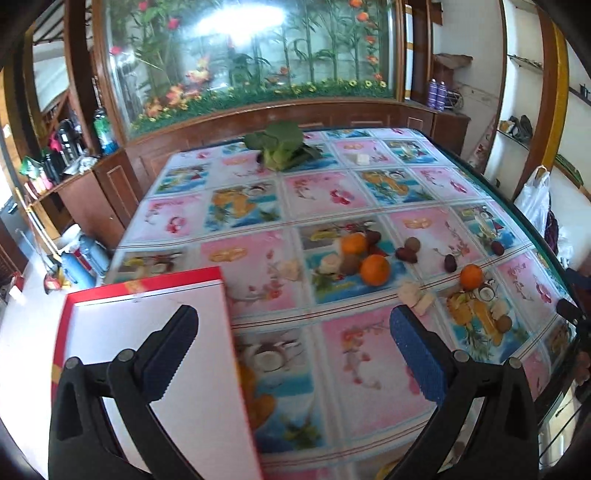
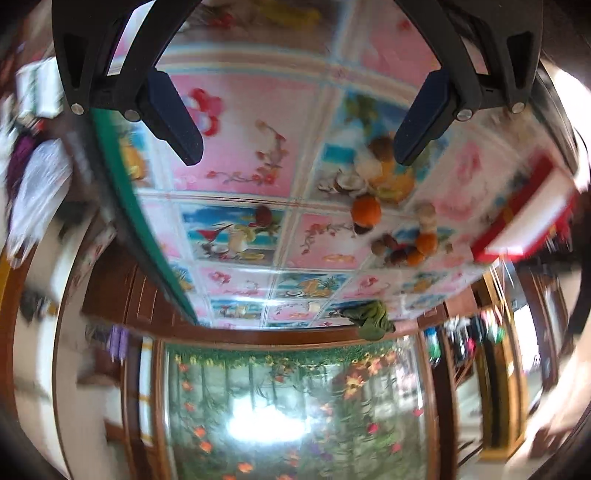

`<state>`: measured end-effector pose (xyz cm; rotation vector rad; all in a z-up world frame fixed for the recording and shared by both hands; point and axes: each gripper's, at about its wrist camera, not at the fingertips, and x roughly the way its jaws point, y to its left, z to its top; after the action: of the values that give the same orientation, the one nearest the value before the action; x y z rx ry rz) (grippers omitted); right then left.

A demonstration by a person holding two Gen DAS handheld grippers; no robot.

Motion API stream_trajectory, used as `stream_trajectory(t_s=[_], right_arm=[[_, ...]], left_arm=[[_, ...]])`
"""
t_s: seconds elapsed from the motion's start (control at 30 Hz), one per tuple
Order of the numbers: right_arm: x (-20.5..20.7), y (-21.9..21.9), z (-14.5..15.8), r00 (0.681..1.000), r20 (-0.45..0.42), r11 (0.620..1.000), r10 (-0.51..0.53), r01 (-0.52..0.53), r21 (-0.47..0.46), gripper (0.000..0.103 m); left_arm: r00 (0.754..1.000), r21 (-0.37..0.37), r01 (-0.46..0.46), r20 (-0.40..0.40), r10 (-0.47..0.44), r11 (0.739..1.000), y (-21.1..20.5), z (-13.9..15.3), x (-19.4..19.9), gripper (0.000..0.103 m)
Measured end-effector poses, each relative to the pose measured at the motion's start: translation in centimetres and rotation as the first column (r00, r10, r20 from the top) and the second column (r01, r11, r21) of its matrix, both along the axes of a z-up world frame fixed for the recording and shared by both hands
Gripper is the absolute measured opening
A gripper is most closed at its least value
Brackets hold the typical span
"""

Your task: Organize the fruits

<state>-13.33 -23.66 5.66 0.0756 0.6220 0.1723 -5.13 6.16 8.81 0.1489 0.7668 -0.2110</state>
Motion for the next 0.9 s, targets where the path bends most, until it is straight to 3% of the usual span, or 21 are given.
stream_trajectory(t_s=[0.13,0.27,0.53,0.77,0.9], right_arm=[[4.5,1.2,-0.4,0.996,-0.085,0.992,0.003,0.008,0.129,0.102],[8.3,3.9,-0.7,0.989,-0.146,0.989,0.022,-0.001,0.147,0.102],[11.2,5.2,-3.1,0.965,-0.257,0.979,0.05,0.004,0.205,0.076],[11.4,5.5,-3.6,0.961,-0.265,0.977,0.08,-0.023,0.21,0.062],[11.5,6.0,-3.6,0.963,-0.256,0.98,0.086,-0.037,0.193,0.057]], left_arm=[[0.998,0.003,0.042,-0.054,-0.042,0.999,-1.8,-1.1,1.3,0.103],[0.99,-0.003,0.08,-0.117,-0.08,0.997,-3.5,-2.6,3.2,0.103],[0.98,-0.023,0.112,-0.163,-0.114,0.993,-6.6,-4.6,7.1,0.103],[0.963,-0.032,0.083,-0.254,-0.088,0.996,-8.3,-7.0,10.3,0.074],[0.964,-0.038,0.073,-0.253,-0.08,0.997,-8.6,-7.5,10.6,0.066]])
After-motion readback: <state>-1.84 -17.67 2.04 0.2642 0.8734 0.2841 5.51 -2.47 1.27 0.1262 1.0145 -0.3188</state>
